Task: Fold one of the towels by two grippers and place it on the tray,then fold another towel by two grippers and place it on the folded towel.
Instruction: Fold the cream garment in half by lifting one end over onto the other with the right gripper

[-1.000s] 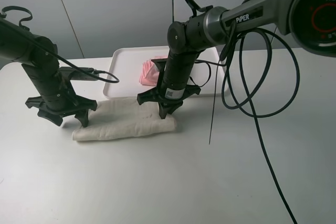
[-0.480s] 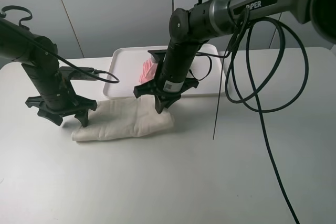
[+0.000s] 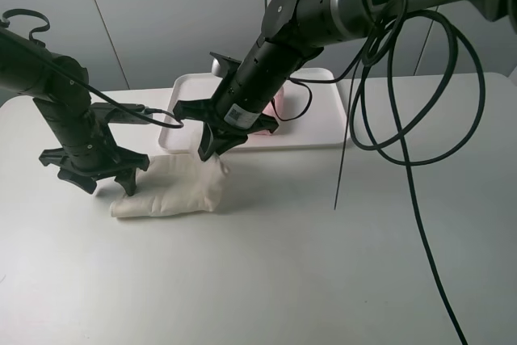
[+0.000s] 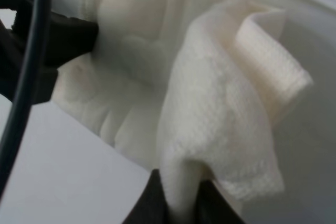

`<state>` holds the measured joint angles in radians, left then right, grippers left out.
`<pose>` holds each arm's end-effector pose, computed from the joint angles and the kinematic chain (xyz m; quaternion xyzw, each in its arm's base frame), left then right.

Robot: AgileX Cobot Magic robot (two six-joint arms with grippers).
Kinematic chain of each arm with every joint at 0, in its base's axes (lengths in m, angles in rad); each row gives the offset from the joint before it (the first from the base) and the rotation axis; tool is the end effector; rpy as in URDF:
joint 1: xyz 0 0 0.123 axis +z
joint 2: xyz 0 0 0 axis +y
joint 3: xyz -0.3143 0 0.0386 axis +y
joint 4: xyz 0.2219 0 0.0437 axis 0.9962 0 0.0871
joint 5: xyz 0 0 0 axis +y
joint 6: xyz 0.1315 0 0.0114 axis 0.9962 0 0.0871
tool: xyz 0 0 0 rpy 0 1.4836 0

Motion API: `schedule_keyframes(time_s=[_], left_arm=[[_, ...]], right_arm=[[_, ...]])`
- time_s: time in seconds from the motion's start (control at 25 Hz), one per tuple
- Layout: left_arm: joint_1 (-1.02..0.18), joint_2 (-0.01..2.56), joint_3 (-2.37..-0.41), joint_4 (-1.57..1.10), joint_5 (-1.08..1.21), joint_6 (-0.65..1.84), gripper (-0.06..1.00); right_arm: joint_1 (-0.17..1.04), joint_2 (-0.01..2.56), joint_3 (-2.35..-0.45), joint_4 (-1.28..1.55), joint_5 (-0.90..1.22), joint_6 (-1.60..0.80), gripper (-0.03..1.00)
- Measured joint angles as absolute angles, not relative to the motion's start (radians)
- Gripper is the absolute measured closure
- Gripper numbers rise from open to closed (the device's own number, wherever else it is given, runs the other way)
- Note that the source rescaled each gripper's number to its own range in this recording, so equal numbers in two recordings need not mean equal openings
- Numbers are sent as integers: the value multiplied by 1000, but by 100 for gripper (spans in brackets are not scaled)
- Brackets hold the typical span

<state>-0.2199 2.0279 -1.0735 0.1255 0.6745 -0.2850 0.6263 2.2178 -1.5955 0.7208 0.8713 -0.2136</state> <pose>0.3356 -0.0644 0.1007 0.0159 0.9990 0.0350 0.0240 0.3339 0.3239 0.1481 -0.1938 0.9348 0.2972 0.0163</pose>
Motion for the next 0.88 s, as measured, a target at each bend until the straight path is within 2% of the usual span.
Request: schedule_keyframes(time_s=[0.52, 0.88], left_arm=[[-220, 2028, -1074, 127, 674, -285, 10], [-218, 2028, -1073, 123, 677, -270, 10]], right_arm=[[626, 2398, -1591, 1356, 864, -558, 93], [647, 2435, -1591, 1494, 848, -645, 93]])
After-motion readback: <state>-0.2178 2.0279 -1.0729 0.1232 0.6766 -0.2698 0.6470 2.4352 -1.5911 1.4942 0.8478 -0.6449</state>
